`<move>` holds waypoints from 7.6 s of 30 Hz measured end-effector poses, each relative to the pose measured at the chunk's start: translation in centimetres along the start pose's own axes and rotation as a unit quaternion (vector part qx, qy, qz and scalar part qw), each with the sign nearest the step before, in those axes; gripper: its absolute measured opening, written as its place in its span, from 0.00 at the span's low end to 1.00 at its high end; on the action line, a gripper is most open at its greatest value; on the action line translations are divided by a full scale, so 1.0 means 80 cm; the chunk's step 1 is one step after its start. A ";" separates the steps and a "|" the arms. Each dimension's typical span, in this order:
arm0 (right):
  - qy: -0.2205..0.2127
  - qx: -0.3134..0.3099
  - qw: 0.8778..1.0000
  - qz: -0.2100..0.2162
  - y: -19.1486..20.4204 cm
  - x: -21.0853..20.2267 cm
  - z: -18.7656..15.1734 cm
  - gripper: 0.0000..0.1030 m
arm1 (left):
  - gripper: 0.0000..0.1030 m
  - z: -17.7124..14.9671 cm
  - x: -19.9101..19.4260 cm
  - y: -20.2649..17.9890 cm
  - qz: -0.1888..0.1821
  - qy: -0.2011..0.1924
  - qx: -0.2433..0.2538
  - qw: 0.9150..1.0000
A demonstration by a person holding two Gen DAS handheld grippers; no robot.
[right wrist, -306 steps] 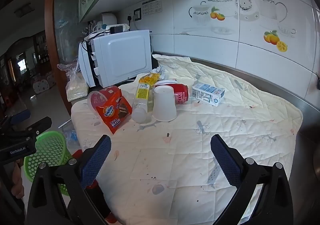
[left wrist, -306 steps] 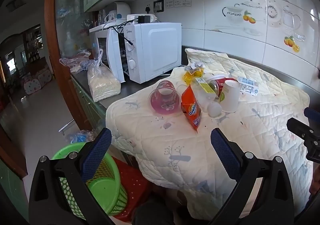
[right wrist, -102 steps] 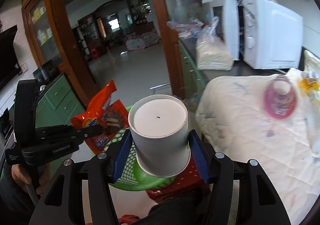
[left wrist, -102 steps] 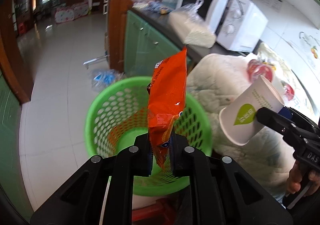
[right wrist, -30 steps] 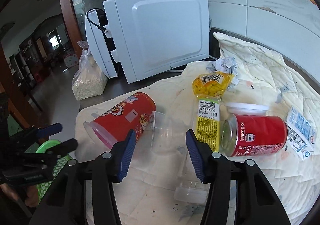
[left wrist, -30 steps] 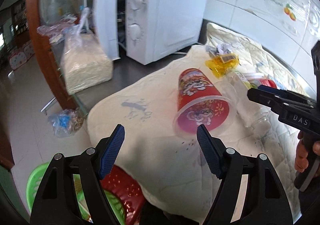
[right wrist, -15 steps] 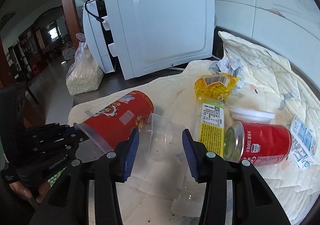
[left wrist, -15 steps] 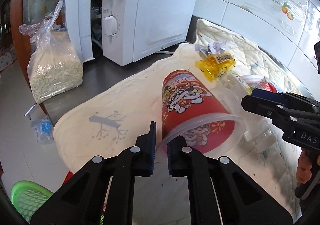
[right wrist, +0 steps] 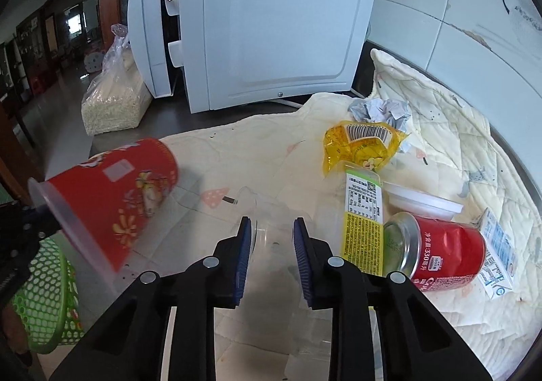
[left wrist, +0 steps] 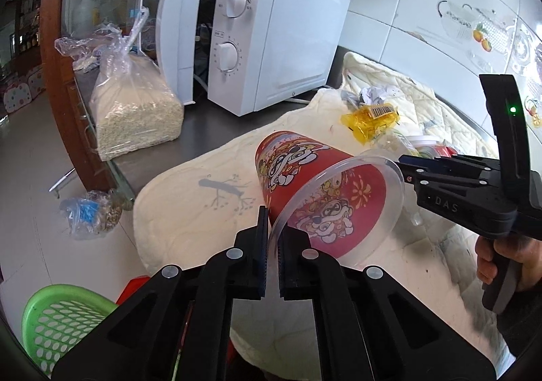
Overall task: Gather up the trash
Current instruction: 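Carry the red cup to the green basket and open the left tool, then grasp the clear yellow-label bottle with the left tool while the right tool grasps the milk carton, then carry bottle and carton to the green basket and open both tools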
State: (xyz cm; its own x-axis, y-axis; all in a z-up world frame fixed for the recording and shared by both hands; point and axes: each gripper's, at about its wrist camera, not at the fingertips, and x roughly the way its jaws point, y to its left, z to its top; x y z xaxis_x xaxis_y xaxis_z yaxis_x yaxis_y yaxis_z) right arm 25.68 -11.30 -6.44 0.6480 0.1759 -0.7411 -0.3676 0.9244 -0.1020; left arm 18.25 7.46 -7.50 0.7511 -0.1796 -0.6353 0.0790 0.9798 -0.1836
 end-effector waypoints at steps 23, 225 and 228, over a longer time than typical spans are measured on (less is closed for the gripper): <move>-0.056 0.023 0.997 0.053 0.035 -0.096 -0.039 0.02 | 0.03 -0.039 -0.126 0.041 0.027 -0.043 -0.026 0.998; 0.014 -0.133 0.950 0.282 0.290 -0.101 -0.086 0.59 | 0.42 -0.135 -0.184 0.229 0.130 0.092 -0.260 0.952; 0.026 -0.135 0.947 0.290 0.316 -0.086 -0.093 0.59 | 0.42 -0.146 -0.180 0.241 0.134 0.097 -0.271 0.948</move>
State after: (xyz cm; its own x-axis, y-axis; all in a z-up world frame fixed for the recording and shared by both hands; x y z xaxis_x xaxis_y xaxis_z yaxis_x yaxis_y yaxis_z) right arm 7.00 8.35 -8.86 0.2526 0.6039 -0.7560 -0.8139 0.5551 0.1716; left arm 1.28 27.94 -10.68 0.5573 0.0040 -0.8303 -0.4857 0.8126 -0.3221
